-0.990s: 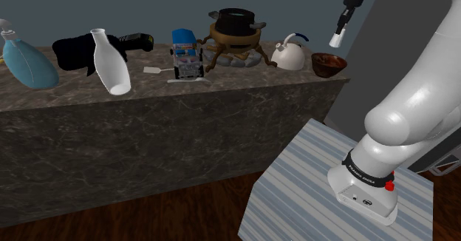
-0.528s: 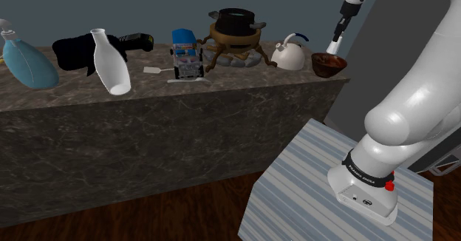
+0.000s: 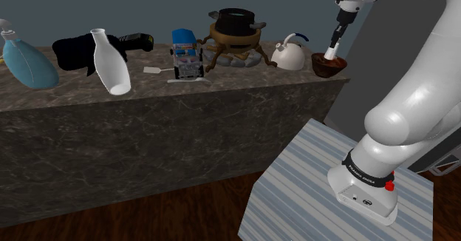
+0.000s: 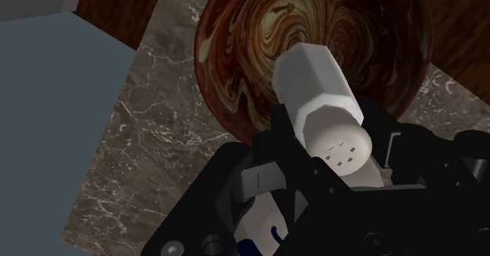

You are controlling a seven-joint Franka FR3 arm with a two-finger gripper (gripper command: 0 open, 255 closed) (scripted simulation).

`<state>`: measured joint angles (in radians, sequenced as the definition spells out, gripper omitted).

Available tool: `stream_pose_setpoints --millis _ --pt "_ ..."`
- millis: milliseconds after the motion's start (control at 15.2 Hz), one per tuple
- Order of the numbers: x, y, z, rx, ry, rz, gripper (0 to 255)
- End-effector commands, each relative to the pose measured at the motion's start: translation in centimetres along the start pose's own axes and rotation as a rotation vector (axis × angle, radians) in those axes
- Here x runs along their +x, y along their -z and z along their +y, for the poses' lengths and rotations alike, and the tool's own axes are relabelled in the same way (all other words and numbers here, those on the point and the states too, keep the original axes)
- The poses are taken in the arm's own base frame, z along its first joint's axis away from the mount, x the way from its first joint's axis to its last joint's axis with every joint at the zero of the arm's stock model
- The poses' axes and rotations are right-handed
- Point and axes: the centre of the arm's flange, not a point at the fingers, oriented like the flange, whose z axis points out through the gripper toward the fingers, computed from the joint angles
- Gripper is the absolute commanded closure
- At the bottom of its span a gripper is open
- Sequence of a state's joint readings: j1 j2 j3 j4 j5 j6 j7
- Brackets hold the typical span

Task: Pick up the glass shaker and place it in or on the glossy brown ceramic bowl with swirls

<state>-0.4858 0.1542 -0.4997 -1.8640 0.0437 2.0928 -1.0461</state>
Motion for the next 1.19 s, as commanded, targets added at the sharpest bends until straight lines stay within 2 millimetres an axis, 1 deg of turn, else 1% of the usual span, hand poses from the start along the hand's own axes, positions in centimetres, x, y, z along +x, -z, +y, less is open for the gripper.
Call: stream_pose_setpoints --millis 0,198,264,594,792,858,1122 --pt "0.0 -0.1 0.0 0.000 0.000 0.000 255" --pt "0.0 -0.1 0.0 0.000 0.000 0.000 255" --pt "0.0 -0.1 0.0 0.000 0.000 0.000 0" --pt "0.0 -0.1 0.0 0.000 0.000 0.000 0" --pt "0.0 3.9 0.0 0.000 0.000 0.000 0" --pt "0.0 4.9 0.0 0.000 0.000 0.000 0" --pt "0.0 4.9 0.0 0.000 0.000 0.000 0"
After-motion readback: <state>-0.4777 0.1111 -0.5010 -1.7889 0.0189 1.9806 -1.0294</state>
